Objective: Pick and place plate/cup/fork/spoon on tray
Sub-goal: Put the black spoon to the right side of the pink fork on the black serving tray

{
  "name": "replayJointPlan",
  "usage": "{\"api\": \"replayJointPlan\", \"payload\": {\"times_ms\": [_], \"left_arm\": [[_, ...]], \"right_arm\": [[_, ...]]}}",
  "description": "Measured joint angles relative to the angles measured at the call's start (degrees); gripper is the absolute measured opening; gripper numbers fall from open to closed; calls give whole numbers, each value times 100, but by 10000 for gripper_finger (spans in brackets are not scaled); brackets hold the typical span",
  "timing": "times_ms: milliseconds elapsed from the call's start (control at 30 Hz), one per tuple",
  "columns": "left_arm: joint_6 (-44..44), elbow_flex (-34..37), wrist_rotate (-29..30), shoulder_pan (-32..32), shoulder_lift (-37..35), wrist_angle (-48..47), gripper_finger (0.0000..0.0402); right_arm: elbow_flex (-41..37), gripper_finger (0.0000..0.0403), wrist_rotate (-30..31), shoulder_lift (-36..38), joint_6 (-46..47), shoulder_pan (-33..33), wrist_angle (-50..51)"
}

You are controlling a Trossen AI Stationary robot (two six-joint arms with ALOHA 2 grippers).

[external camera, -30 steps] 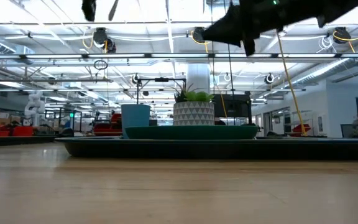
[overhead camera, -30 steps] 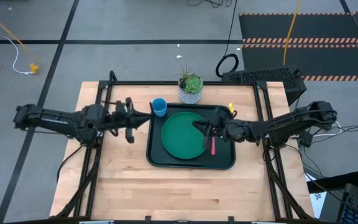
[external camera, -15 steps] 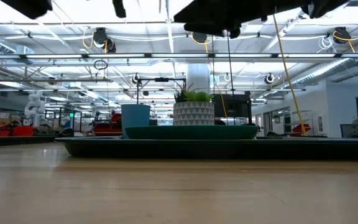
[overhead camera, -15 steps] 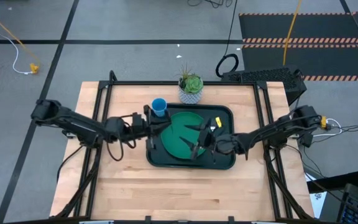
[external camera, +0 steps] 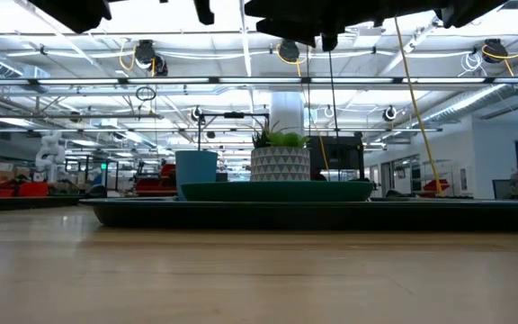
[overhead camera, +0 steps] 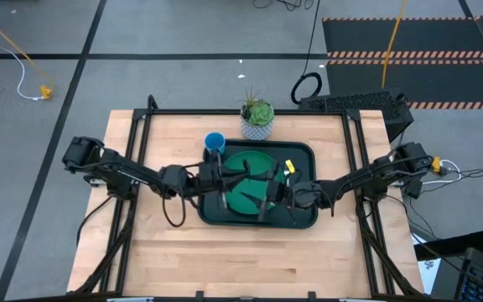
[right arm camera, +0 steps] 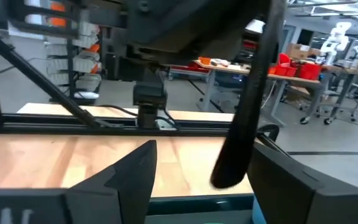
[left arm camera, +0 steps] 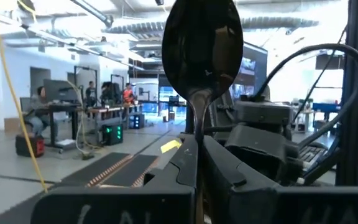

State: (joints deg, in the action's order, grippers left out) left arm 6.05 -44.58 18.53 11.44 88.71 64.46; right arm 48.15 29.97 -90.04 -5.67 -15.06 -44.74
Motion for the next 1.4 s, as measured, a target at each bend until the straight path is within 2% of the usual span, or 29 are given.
{"api": "replayJointPlan", "payload": {"times_ms": [200,400,733,1200,1400], "left_arm": [[141,-134,27,35,143,-15,8],[390,-139,337,82,136,-91,8],[657,-138,921,173,135,-124,8],[550,-137,934,176,134,-144,8],[540,-137,913,177,128,-273,14]], "right_arm": [[-1,192,341,0,-102,3,38],[-1,145,742,0,-141,-17,165],[-1,102,796,0,-125,-19,217],[-4,8,943,2,-83,-34,270],[-10,3,949,61,-66,-34,392]]}}
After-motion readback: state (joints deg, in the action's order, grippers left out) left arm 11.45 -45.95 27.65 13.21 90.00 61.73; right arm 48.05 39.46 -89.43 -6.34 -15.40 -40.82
